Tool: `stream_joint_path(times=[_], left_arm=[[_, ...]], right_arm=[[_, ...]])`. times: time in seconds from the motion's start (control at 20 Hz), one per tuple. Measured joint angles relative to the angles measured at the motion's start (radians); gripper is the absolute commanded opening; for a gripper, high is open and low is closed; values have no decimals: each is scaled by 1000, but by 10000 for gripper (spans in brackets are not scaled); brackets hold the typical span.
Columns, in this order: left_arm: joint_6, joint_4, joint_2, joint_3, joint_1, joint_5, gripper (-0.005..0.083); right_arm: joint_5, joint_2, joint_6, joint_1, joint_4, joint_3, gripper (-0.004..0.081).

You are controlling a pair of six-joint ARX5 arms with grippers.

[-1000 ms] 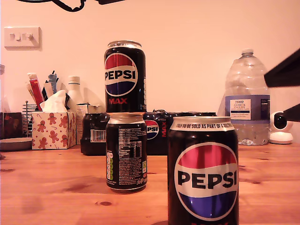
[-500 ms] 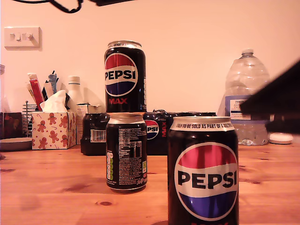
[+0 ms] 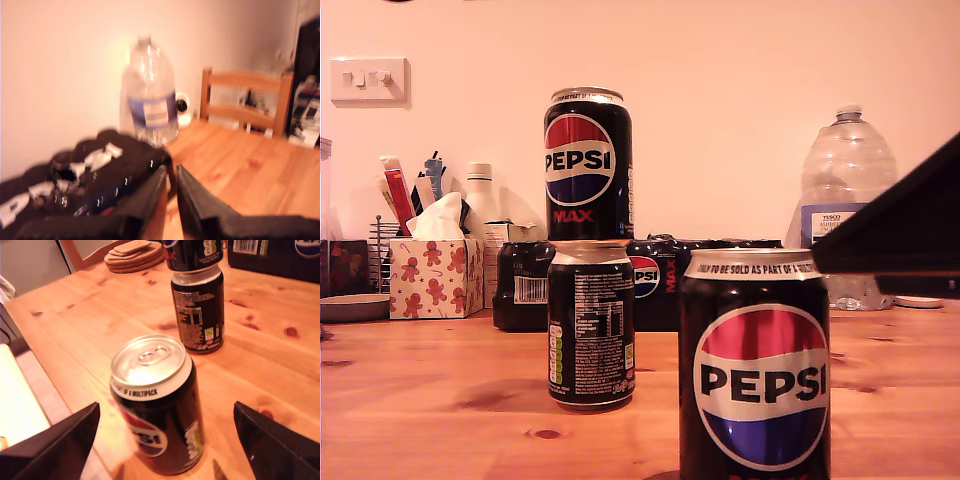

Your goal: Stack up the Pepsi cans on top of each other

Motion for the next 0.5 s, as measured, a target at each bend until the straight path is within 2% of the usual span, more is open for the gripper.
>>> stream_joint_path(times=[0.2,0.5], left_arm=[[0,1,-22,-14,12,-31,46],[-1,1,-175,-145,97,-35,46]], right_arm=[[1,99,-1,14,88,-2,776],[0,285,-4,20,252,-5,776]])
